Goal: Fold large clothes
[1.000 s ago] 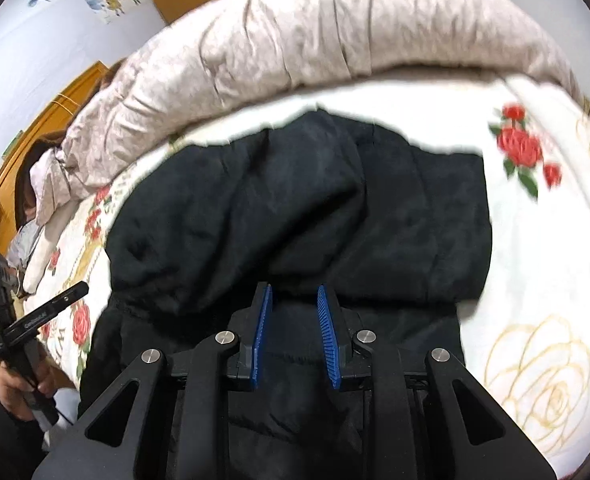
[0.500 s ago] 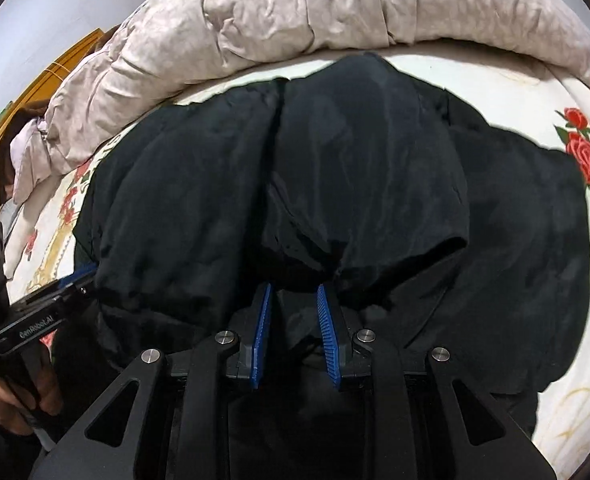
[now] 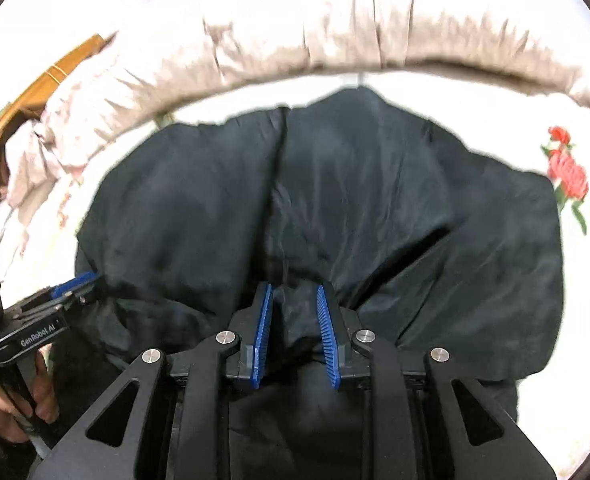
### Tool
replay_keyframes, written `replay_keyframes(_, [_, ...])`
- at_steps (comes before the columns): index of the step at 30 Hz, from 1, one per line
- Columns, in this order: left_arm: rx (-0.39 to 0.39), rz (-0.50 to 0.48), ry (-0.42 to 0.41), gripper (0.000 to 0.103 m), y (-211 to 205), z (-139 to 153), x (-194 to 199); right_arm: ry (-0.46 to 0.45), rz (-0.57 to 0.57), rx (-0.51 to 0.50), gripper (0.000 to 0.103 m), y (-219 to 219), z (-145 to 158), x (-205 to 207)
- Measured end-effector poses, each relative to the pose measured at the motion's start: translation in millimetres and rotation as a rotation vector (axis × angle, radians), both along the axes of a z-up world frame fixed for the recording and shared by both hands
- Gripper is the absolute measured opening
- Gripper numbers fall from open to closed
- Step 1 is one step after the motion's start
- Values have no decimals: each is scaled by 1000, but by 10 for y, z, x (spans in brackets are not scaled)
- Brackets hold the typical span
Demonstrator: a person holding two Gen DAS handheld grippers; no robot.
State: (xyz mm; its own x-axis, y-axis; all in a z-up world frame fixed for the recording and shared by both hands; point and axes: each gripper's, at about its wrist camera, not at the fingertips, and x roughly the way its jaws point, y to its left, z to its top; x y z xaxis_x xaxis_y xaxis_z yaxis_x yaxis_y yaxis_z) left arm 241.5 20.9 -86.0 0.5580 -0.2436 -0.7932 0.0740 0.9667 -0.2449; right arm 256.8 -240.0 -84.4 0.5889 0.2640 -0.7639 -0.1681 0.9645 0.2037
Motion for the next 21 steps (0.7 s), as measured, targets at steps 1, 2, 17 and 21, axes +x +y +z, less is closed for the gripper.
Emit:
replay_keyframes(1, [-1, 1, -23, 55, 17, 83, 0, -15, -10, -1, 24, -33, 56, 9])
replay_keyframes(2, [-1, 6, -38, 55, 32, 146, 25, -30, -27, -5, 24, -80, 104, 44])
replay_keyframes(17, [52, 32, -3, 55, 127, -156, 606, 75, -156, -34, 24, -361, -455, 380])
replay_keyframes(21, [28, 32, -70, 55, 167, 153, 683, -24, -155, -34, 24, -357, -14, 424])
